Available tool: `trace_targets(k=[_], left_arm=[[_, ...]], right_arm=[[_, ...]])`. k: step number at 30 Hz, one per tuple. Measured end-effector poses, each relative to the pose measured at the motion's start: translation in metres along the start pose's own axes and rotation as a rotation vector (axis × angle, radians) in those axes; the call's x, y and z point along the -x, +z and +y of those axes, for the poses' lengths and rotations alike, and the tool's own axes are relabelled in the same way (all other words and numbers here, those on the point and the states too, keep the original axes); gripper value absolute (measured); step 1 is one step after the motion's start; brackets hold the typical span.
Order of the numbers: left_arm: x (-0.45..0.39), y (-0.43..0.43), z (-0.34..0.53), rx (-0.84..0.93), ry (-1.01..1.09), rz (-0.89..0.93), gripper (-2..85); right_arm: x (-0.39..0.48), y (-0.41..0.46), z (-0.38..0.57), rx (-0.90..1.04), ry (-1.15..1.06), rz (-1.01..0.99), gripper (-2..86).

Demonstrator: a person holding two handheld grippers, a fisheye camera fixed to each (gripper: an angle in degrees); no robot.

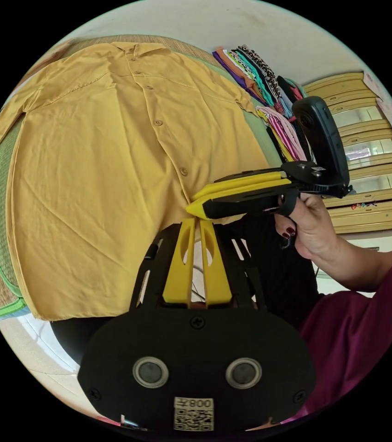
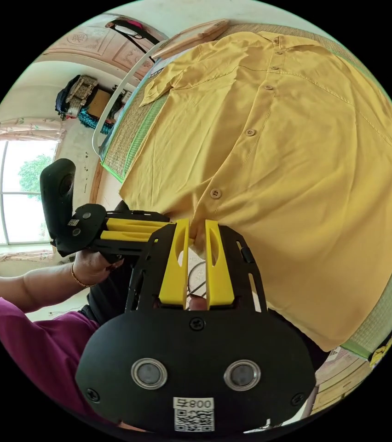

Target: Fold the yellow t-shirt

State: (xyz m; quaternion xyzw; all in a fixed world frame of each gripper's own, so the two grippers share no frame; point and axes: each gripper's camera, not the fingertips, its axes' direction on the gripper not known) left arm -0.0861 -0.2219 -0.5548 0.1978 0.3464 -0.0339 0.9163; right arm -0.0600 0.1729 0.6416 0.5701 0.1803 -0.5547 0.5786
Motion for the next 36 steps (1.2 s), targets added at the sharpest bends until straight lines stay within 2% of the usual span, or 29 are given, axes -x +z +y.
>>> trace_targets(k=[4,9,19,24,32,36], left_arm=[[0.001,0.001,-0.007,-0.016,0.004,0.024,1.8],[0.01,-0.012,-0.011,-0.093,-0.022,0.031,1.6],[0.019,0.023,-0.046,-0.001,-0.01,0.017,0.4],[0.027,0.029,-0.055,0.023,-0.02,0.046,0.3],[0.052,0.001,-0.047,-0.034,-0.1,0.073,0.8],[0.062,-0.014,-0.056,-0.078,-0.122,0.087,0.9]], right_arm=[[-0.004,0.011,-0.011,0.017,0.012,0.01,1.7],[-0.024,0.003,-0.013,-0.001,0.031,-0.125,0.6],[-0.061,-0.002,-0.021,-0.036,0.051,-0.29,0.4],[-0.062,0.014,-0.034,-0.024,0.025,-0.314,0.6],[-0.07,0.09,-0.063,0.085,0.015,-0.289,3.8],[-0.069,0.101,-0.061,0.071,-0.006,-0.267,5.0]])
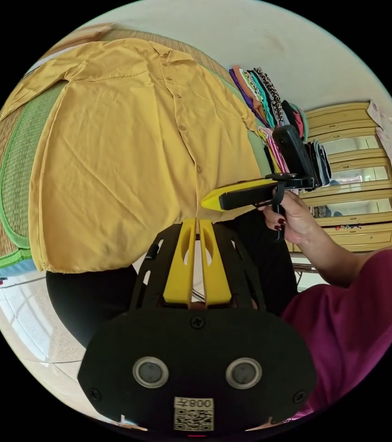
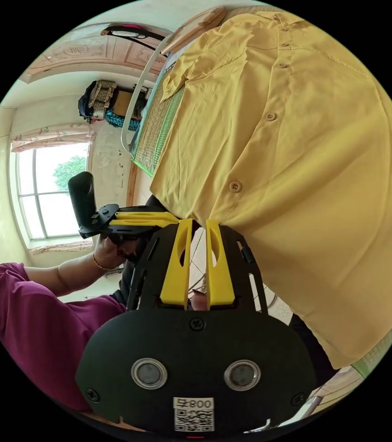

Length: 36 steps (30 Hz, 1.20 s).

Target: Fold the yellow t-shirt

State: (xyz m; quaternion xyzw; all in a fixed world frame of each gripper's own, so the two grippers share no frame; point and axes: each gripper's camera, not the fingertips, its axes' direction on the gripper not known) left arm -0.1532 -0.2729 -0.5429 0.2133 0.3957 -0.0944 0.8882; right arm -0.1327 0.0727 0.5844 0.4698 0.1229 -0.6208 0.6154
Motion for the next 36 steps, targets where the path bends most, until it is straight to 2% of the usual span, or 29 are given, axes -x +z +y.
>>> trace_targets(k=[2,7,12,20,25,29,32,36], left_arm=[[0.001,-0.001,-0.011,-0.01,0.009,-0.005,0.9],[0.011,0.01,-0.052,0.007,0.011,0.001,0.8],[0.016,0.001,-0.092,-0.048,0.034,-0.042,0.8],[0.039,-0.014,-0.179,-0.1,0.065,-0.126,0.6],[0.058,-0.009,-0.254,-0.103,0.062,-0.184,0.5],[0.077,0.011,-0.287,-0.044,0.016,-0.178,0.4],[0.083,0.004,-0.299,-0.102,0.003,-0.104,0.4],[0.079,-0.022,-0.334,-0.229,0.073,-0.094,0.4]], right_arm=[[-0.008,0.006,0.0,0.005,0.005,0.048,4.8],[-0.04,0.017,-0.004,0.004,0.038,-0.031,3.1],[-0.044,0.0,0.0,-0.064,-0.001,0.02,2.9],[-0.123,-0.11,-0.016,-0.368,0.083,0.218,2.9],[-0.169,-0.152,-0.047,-0.468,0.132,0.318,2.2],[-0.215,-0.126,-0.07,-0.353,0.227,0.35,0.8],[-0.214,-0.135,-0.064,-0.45,0.143,0.274,0.5],[-0.214,-0.161,-0.09,-0.541,0.072,0.317,0.5]])
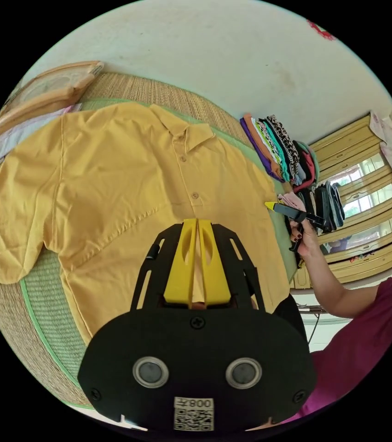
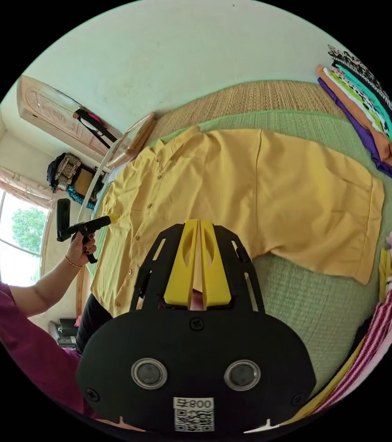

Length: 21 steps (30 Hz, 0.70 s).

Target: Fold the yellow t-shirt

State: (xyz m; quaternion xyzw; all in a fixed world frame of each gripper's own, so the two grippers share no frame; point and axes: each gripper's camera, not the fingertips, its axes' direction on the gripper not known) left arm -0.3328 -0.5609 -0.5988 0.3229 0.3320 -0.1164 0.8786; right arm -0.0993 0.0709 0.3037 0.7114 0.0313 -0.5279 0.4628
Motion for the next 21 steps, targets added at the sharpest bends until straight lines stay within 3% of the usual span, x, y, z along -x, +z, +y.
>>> trace_targets(k=[8,12,13,21], left_arm=[[0.049,0.029,-0.115,-0.046,-0.023,-0.129,0.4],[0.078,0.05,-0.149,-0.035,-0.06,-0.224,0.4],[0.085,0.058,-0.153,-0.007,-0.066,-0.277,0.4],[0.096,0.061,-0.165,-0.061,-0.013,-0.2,1.6]], right_arm=[[-0.022,0.06,-0.148,0.006,-0.064,0.195,0.2],[-0.046,0.102,-0.171,0.079,-0.026,0.274,0.2],[-0.055,0.108,-0.17,0.06,-0.027,0.265,0.2],[-0.087,0.115,-0.158,-0.064,0.068,0.144,0.2]])
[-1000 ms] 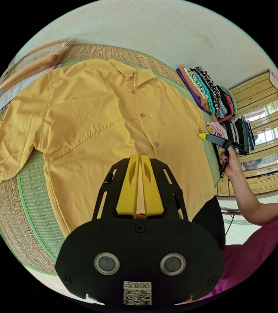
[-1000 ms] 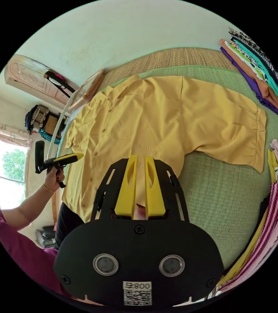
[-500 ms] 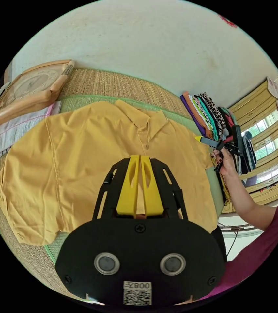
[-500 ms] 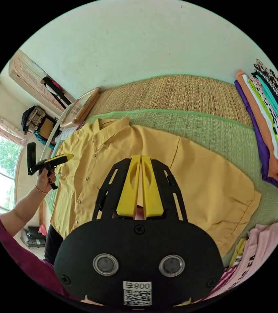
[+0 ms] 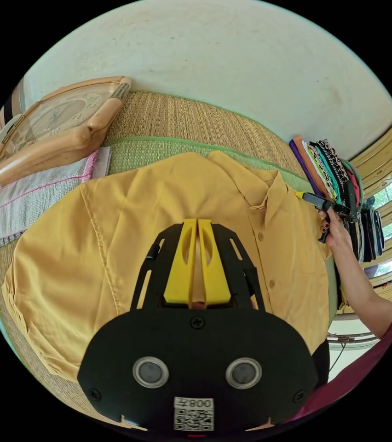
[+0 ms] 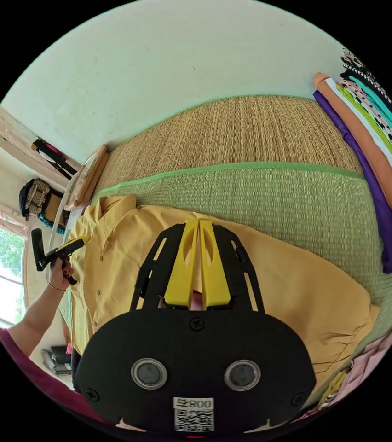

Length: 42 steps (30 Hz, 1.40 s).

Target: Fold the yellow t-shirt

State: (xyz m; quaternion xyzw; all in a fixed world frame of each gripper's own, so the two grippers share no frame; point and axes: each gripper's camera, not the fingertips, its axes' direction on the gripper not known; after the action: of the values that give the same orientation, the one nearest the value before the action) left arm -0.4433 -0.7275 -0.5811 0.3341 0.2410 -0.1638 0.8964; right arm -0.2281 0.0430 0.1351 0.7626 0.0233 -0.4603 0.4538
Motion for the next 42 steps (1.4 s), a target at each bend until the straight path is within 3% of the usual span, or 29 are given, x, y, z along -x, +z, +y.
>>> trace_targets(k=[8,13,24,30,35,38,42], left_arm=[[-0.025,0.026,-0.049,-0.061,0.059,0.298,7.5],[-0.014,0.061,-0.077,-0.003,0.008,0.165,5.6],[0.032,0.058,-0.081,-0.048,-0.045,0.1,3.3],[0.019,0.065,-0.085,-0.05,0.053,0.238,3.8],[0.018,0.089,-0.095,0.004,0.05,0.186,3.4],[0.025,0.08,-0.095,-0.062,0.037,0.216,3.9],[0.014,0.08,-0.105,-0.013,0.183,0.11,6.0]], right_arm=[[0.08,0.04,-0.016,0.005,-0.217,-0.045,0.1],[0.09,0.09,-0.034,0.085,-0.215,0.001,0.1],[0.079,0.103,-0.036,0.009,-0.11,-0.083,0.1],[0.106,0.085,-0.015,-0.077,-0.19,-0.18,0.2],[0.16,0.125,-0.012,0.047,-0.308,-0.158,0.1],[0.168,0.147,-0.012,0.083,-0.292,-0.128,0.2],[0.16,0.149,-0.011,0.065,-0.249,-0.202,0.2]])
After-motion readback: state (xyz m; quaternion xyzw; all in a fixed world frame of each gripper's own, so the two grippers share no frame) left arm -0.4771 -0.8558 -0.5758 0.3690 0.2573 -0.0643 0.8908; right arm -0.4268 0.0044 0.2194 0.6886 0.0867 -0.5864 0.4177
